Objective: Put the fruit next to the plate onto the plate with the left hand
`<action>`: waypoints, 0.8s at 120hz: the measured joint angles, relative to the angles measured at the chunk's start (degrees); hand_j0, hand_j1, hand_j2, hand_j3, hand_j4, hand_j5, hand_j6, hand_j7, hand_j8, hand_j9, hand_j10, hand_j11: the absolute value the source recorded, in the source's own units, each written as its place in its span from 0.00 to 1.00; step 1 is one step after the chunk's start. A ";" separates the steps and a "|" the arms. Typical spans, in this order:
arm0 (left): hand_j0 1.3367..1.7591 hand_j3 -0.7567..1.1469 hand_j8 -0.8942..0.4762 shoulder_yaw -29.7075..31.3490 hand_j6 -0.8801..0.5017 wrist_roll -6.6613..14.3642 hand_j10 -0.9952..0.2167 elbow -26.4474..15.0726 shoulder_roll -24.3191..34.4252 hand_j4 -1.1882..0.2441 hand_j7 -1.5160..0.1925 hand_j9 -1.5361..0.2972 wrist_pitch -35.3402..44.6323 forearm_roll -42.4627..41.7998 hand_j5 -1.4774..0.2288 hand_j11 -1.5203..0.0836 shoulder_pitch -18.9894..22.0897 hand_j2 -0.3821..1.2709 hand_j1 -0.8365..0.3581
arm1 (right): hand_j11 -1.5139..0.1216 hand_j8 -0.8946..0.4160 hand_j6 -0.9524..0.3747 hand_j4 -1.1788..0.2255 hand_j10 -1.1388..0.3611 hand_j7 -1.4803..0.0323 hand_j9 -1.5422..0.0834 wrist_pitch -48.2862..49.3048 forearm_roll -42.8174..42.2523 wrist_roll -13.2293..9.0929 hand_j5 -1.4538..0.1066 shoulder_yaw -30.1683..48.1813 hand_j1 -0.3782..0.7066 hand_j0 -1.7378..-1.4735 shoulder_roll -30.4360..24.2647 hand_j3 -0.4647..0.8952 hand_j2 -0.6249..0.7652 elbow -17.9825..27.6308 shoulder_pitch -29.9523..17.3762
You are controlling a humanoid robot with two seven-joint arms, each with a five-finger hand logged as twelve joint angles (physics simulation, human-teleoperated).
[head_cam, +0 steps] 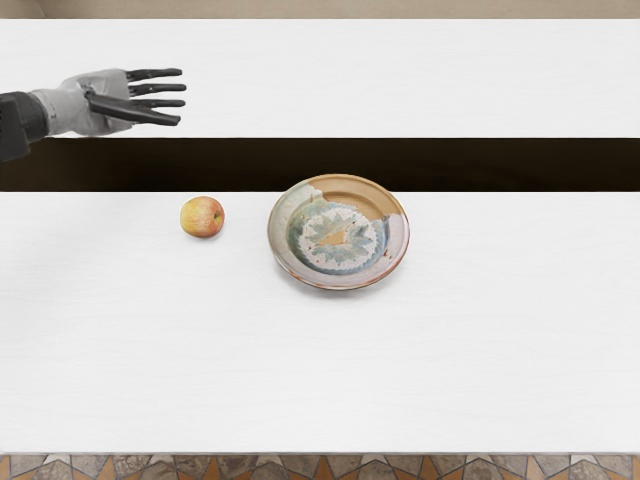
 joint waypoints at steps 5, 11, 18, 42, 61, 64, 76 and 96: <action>0.76 0.40 0.47 0.07 0.46 0.00 0.62 0.16 -0.34 0.66 0.70 0.66 0.00 0.17 0.68 0.75 -0.01 0.26 0.75 | 0.90 0.65 0.69 0.81 0.73 0.95 0.92 0.04 0.02 0.03 0.90 0.02 0.07 0.30 0.00 0.34 0.44 0.18 0.23; 0.76 0.40 0.47 0.12 0.46 0.00 0.62 0.41 -0.53 0.66 0.70 0.66 0.00 0.33 0.68 0.75 -0.05 0.26 0.75 | 0.90 0.65 0.69 0.81 0.73 0.95 0.92 0.01 0.00 0.05 0.90 0.01 0.07 0.30 0.00 0.34 0.44 0.18 0.35; 0.76 0.40 0.47 0.15 0.46 0.01 0.62 0.56 -0.21 0.66 0.70 0.66 0.00 0.43 0.68 0.75 -0.27 0.26 0.75 | 0.90 0.65 0.69 0.81 0.73 0.95 0.92 -0.03 -0.02 0.05 0.90 0.00 0.07 0.30 0.00 0.34 0.44 0.11 0.35; 0.76 0.40 0.47 0.14 0.46 0.28 0.62 0.48 3.65 0.66 0.70 0.66 0.00 0.63 0.68 0.75 -0.59 0.26 0.75 | 0.90 0.65 0.69 0.81 0.73 0.95 0.92 -0.06 -0.05 0.04 0.90 0.00 0.07 0.30 0.00 0.34 0.44 0.02 0.39; 0.76 0.40 0.48 7.22 0.46 0.46 0.62 -5.34 11.45 0.66 0.70 0.66 -0.01 0.61 0.68 0.75 -9.30 0.26 0.75 | 0.90 0.65 0.69 0.81 0.73 0.95 0.92 -0.07 -0.06 0.03 0.90 0.00 0.07 0.30 0.00 0.34 0.44 0.01 0.38; 0.76 0.40 0.48 9.87 0.46 0.47 0.62 -6.43 12.16 0.66 0.70 0.66 -0.01 0.61 0.68 0.75 -12.12 0.26 0.75 | 0.90 0.65 0.69 0.81 0.73 0.95 0.92 -0.07 -0.06 0.03 0.90 0.00 0.07 0.30 0.00 0.34 0.44 0.01 0.38; 0.76 0.40 0.47 21.22 0.46 0.47 0.62 -11.60 14.10 0.66 0.70 0.66 0.00 0.52 0.68 0.75 -19.43 0.26 0.75 | 0.90 0.65 0.69 0.81 0.73 0.95 0.92 -0.07 -0.06 0.03 0.90 0.00 0.07 0.30 0.00 0.34 0.44 0.00 0.38; 0.76 0.40 0.47 34.69 0.46 0.78 0.62 -18.16 13.50 0.66 0.70 0.66 0.00 1.47 0.68 0.75 -26.24 0.26 0.75 | 0.90 0.65 0.69 0.81 0.73 0.95 0.92 -0.07 -0.06 0.03 0.90 0.00 0.07 0.30 0.00 0.34 0.44 0.00 0.39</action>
